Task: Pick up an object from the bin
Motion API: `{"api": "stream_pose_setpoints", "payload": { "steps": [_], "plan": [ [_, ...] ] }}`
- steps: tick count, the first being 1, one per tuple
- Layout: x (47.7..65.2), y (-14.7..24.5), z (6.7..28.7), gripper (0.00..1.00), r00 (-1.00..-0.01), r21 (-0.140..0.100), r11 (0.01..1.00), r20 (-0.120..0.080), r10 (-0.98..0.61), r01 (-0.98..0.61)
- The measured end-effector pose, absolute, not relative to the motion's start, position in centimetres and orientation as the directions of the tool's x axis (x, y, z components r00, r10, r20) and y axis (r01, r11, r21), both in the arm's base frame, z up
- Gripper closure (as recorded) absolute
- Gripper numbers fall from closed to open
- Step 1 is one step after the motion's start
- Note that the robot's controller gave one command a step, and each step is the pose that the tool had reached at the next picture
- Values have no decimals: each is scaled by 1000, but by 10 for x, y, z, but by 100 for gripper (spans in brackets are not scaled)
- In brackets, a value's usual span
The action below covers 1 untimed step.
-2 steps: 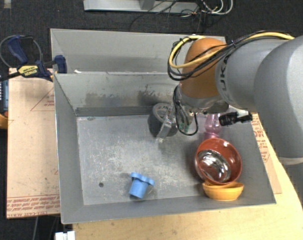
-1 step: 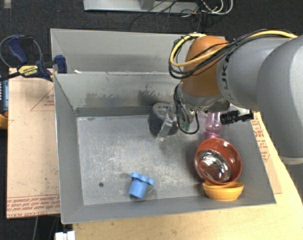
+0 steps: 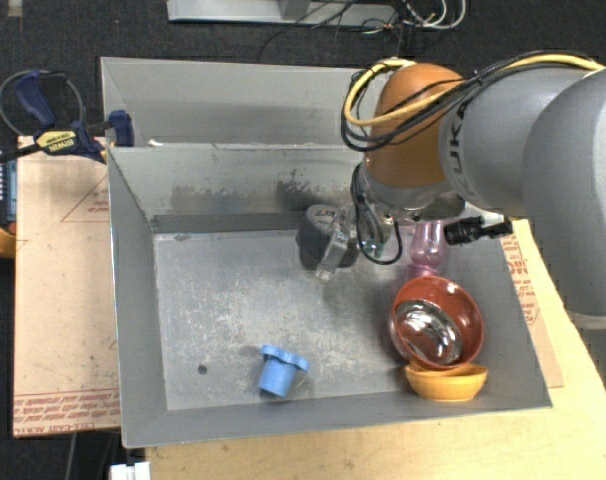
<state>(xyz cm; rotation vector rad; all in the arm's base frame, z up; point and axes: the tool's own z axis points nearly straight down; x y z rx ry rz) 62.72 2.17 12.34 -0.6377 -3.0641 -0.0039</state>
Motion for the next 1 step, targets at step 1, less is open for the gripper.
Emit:
{"api": "stream_pose_setpoints", "payload": {
  "steps": [1],
  "plan": [
    [627,22,151,100,-917,0,918,14,398,398]
  ]
}}
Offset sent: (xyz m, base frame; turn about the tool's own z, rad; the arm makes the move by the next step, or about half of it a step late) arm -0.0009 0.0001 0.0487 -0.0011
